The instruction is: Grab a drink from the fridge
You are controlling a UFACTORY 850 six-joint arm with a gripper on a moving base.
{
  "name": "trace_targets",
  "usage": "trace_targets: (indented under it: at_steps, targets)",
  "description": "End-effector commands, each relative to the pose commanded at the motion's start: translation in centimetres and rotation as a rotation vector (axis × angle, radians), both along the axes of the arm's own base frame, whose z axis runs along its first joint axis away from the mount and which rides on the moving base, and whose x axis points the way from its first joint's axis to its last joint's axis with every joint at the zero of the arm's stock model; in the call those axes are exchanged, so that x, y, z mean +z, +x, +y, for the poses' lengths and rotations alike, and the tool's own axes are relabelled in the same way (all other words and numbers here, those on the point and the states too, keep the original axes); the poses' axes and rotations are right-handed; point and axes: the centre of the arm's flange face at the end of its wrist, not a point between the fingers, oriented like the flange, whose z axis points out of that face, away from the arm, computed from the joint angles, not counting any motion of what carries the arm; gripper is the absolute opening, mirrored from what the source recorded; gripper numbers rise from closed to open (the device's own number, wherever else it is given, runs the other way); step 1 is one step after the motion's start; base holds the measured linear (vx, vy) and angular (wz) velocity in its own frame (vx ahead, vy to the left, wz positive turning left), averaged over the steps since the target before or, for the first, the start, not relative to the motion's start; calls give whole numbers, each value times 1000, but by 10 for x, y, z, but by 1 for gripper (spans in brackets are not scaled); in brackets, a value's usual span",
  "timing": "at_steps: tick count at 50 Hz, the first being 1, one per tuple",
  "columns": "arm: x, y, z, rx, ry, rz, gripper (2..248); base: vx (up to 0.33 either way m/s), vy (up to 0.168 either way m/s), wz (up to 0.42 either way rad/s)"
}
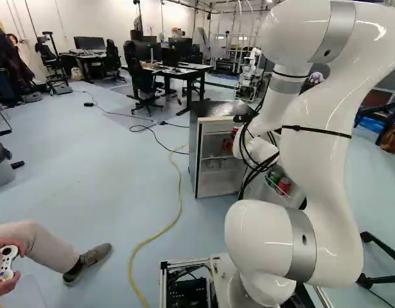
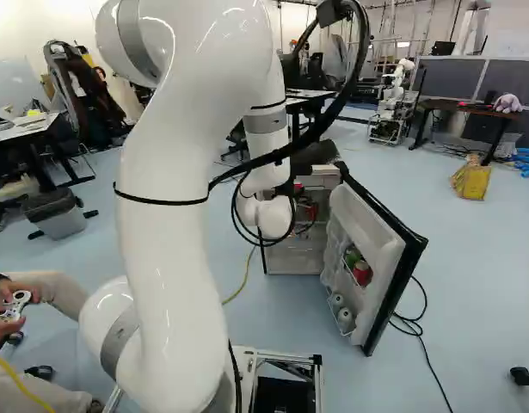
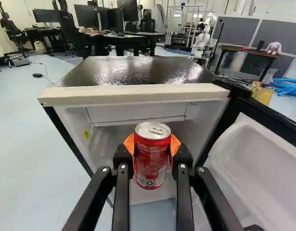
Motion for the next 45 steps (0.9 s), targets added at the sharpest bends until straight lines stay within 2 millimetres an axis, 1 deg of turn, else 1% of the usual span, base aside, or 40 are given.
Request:
trace_targets:
  at_steps: [26,45]
  targets:
    - [24,-4,1,-2,-15,-2,91,0,0,0]
    - [42,-1,1,-1,-28,-11,91,0,0,0]
